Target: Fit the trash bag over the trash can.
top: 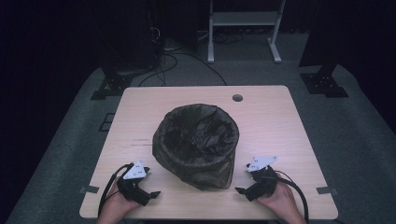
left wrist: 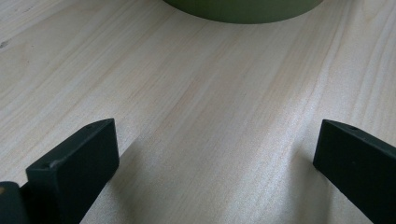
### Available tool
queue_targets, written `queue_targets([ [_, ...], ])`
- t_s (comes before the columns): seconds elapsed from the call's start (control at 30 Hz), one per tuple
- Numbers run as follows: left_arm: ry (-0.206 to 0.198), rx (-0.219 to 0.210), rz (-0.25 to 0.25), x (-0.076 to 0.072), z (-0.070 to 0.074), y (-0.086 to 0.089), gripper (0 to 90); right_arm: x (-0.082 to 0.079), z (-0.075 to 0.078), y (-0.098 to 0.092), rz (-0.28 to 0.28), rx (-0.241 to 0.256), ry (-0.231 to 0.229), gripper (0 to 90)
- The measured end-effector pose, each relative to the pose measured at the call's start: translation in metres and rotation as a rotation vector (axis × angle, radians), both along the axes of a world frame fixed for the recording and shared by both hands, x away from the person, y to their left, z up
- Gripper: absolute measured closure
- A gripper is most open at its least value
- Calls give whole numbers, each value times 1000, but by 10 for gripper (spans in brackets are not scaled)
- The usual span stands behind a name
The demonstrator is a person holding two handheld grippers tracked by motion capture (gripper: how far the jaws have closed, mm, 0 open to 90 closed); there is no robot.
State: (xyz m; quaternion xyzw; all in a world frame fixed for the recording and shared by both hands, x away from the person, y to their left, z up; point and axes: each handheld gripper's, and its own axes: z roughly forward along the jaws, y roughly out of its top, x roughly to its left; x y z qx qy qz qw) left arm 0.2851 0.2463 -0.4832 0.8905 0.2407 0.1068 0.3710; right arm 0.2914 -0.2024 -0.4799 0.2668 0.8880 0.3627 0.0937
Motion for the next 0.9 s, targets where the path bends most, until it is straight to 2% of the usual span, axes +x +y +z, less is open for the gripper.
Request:
queue_targets([
  [0.13,0,0,0,0,0,0,0,1,-4,4,-3,-24,-10,2],
  [0.47,0,1,-1,0,0,0,0,3,-7,5,-21,6,-31,0],
  [0.9,0,0,0,0,0,0,0,5,-7,6,-21,7,-32,0],
])
